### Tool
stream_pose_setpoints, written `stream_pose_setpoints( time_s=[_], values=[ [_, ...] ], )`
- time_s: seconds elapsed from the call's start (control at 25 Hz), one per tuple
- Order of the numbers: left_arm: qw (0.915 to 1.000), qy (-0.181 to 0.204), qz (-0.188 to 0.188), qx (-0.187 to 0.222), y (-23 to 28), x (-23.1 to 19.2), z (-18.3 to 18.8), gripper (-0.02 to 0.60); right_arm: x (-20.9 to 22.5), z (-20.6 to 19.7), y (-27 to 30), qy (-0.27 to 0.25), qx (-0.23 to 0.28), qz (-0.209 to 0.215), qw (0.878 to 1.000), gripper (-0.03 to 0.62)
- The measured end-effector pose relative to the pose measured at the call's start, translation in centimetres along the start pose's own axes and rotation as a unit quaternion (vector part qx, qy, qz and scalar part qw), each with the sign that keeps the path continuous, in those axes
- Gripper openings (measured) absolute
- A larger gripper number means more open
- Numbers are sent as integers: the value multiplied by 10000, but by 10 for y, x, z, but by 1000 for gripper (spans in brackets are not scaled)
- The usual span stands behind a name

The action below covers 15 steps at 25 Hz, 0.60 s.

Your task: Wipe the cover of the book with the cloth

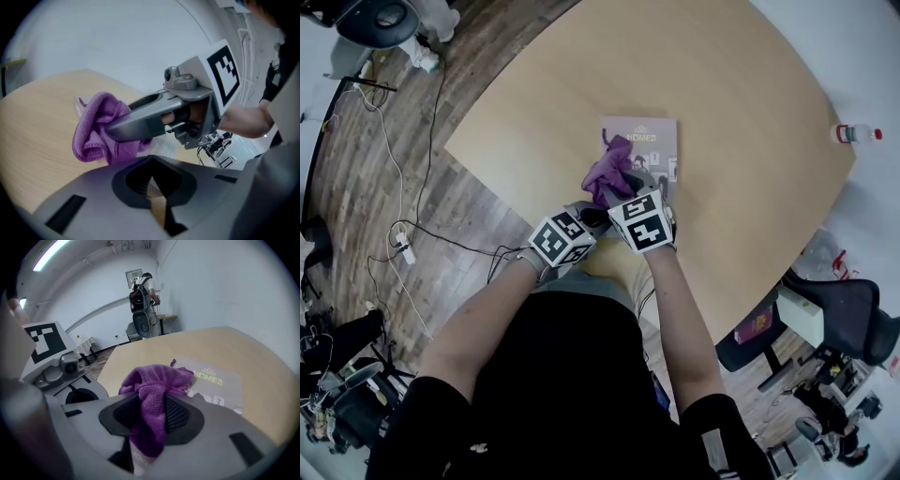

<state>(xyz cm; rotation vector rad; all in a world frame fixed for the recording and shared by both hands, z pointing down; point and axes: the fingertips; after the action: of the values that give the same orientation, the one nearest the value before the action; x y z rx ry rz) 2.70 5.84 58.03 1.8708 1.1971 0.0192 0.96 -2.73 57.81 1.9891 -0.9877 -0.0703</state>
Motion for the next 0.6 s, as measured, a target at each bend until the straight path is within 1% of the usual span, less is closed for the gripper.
stream_pose_setpoints(
  time_s=[0.12,0.32,0.6],
  values=[
    [10000,1,8,2,0,-1,-1,17,-5,-8,-2,-20,2,86,10000,149],
    [10000,-21,-42,-27,0,0,0,17,-3,-23,-18,187,70,136,9997,147],
    [10000,-3,-44,-21,1,-2,-1,17,16,-42,-41,490,180,-97,9986,146]
  ],
)
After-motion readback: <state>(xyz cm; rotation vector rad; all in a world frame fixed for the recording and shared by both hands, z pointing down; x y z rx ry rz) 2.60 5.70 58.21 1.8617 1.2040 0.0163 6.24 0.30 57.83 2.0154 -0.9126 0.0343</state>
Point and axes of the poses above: the fingertips, and each gripper's own axes: y forward along the fingers, x to its right, z out of its top, and after that the axes turned 10 degrees about z, right-handed
